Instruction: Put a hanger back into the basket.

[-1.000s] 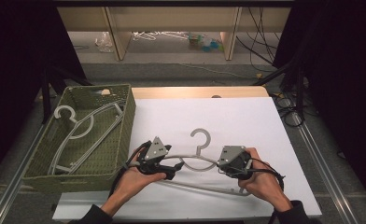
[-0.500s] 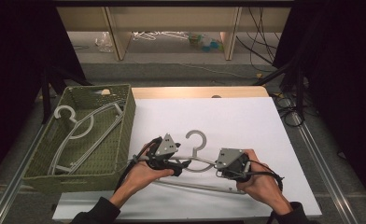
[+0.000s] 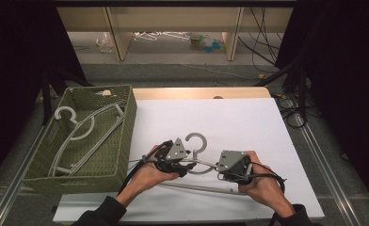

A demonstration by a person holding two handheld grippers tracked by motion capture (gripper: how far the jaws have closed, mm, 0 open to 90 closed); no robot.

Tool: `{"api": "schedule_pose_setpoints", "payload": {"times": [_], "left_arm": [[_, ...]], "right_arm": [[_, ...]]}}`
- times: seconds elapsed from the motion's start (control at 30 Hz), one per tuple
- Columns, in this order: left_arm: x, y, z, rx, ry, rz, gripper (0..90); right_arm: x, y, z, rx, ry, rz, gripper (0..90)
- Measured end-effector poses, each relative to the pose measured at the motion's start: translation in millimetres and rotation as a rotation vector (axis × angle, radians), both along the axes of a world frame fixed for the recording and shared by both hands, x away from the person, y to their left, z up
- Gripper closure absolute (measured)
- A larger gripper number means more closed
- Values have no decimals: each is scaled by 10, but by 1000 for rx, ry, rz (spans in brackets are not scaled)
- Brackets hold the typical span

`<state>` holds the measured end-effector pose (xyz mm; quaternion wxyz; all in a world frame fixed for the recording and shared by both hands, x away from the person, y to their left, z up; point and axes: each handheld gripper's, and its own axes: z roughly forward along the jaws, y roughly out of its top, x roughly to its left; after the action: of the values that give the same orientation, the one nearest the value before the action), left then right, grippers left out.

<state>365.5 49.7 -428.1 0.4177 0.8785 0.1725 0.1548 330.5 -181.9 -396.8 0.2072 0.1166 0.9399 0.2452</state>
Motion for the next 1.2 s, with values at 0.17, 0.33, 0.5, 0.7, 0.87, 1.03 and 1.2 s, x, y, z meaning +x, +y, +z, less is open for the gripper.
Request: {"api": "schedule_pose_setpoints", "payload": {"times": [0.17,0.33,0.5,0.7,0.87,1.03,1.2], "left_arm": [[-22,-41,31,30,-15,-54,656],[-26,-13,51,36,-22,-74,676],[-61,-13,96,79,-46,-105,708],[-122,-3,131,100,-53,-119,747],[-159,2,146,104,-48,-127,776],[-174,0,160,97,-36,-126,796],[-169,16,177,82,-22,-111,798]], "right_arm": [[2,-5,-6,5,1,4,823],[2,0,-5,11,-11,14,823],[12,-10,5,2,-25,33,818],[14,-9,-10,32,-25,19,788],[42,-28,-14,47,-25,3,757],[72,-53,-32,82,-26,-33,715],[84,-54,-34,102,-15,-58,612]]}}
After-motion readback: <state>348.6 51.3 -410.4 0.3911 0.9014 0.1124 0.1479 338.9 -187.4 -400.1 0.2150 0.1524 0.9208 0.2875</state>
